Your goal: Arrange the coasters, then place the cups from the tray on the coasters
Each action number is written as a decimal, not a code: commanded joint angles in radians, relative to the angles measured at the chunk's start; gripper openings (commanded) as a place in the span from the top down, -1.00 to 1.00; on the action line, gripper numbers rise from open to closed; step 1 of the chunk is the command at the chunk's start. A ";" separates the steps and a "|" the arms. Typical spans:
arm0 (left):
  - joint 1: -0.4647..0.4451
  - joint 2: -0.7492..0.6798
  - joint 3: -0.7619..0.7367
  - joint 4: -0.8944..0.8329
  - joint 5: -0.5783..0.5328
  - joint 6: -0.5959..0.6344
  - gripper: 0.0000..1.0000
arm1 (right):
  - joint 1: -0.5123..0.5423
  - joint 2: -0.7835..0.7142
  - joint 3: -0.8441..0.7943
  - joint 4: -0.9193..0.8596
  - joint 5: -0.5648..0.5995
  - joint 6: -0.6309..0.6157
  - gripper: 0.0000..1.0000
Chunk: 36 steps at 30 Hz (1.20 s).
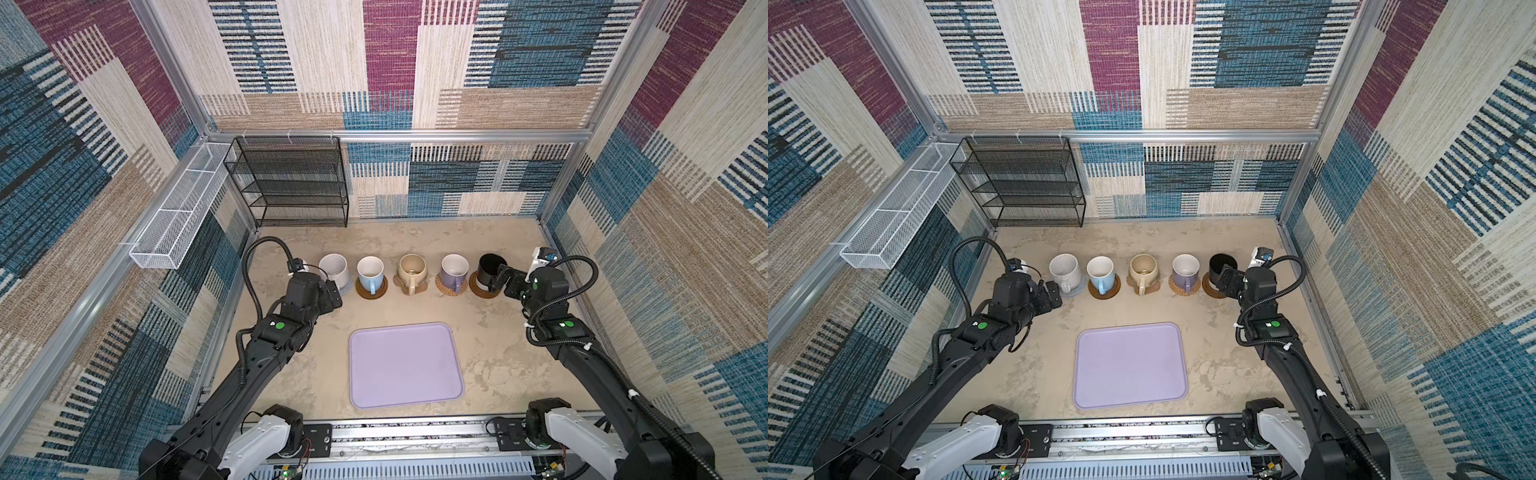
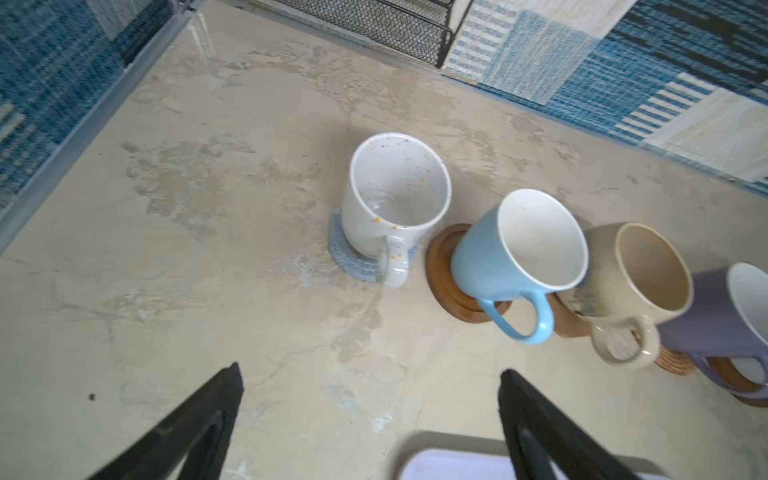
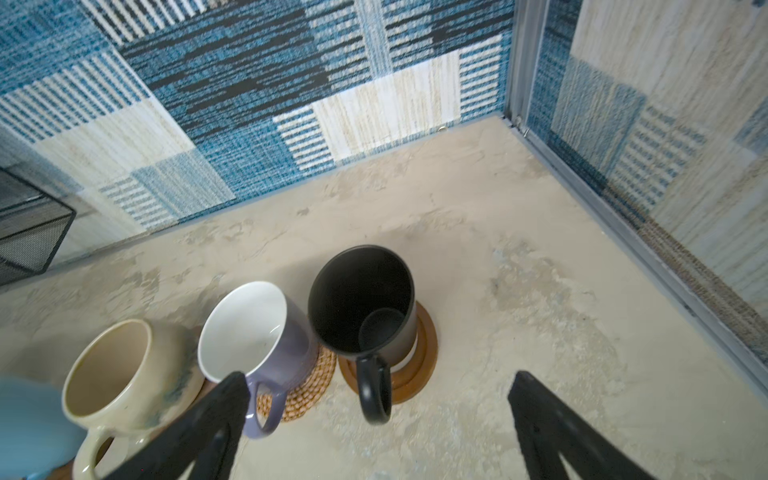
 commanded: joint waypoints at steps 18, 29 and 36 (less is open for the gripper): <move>0.107 0.031 -0.390 0.790 -0.203 0.531 -0.97 | -0.126 0.095 -0.379 0.806 0.064 -0.254 -0.99; 0.256 0.334 -0.437 1.129 0.055 0.531 -0.91 | -0.126 0.309 -0.428 1.097 -0.075 -0.284 -0.99; 0.289 0.454 -0.440 1.252 0.137 0.517 -0.91 | -0.126 0.354 -0.448 1.170 -0.128 -0.295 -0.99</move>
